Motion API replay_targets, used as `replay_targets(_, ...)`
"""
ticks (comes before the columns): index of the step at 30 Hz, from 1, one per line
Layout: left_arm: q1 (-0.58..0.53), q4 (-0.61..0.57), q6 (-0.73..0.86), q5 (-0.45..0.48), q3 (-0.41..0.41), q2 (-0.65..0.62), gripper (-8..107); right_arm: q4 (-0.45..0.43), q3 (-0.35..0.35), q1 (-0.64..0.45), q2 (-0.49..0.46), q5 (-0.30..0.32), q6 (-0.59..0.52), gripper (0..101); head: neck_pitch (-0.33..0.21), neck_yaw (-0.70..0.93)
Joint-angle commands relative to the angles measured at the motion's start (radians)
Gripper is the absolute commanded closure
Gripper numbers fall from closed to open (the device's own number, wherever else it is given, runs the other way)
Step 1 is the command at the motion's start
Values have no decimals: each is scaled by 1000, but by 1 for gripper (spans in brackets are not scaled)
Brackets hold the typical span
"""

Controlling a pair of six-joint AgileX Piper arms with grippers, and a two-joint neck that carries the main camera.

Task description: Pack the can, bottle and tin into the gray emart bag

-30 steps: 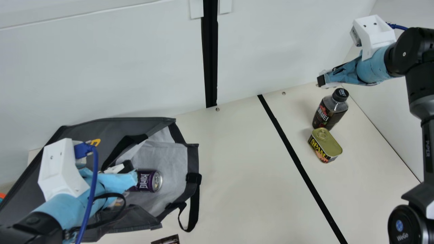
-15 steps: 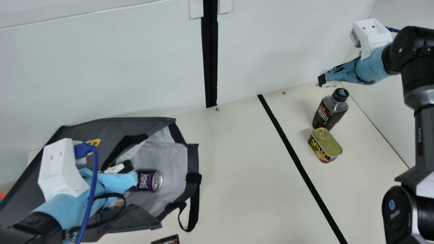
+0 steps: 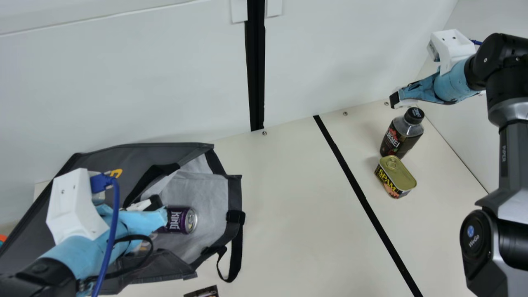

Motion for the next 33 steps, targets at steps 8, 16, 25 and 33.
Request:
replay_targets(8,0,0,0,0,0,0,89,8,-26,-8,46,4,-3,11,-23,-2)
replay_targets(16,0,0,0,0,0,0,89,13,-38,-16,80,5,-8,11,-23,-2)
replay_targets(25,0,0,0,0,0,0,89,17,-41,-21,106,3,-13,11,-23,-2)
replay_targets(33,0,0,0,0,0,0,89,10,-53,-22,131,12,-6,11,-23,-2)
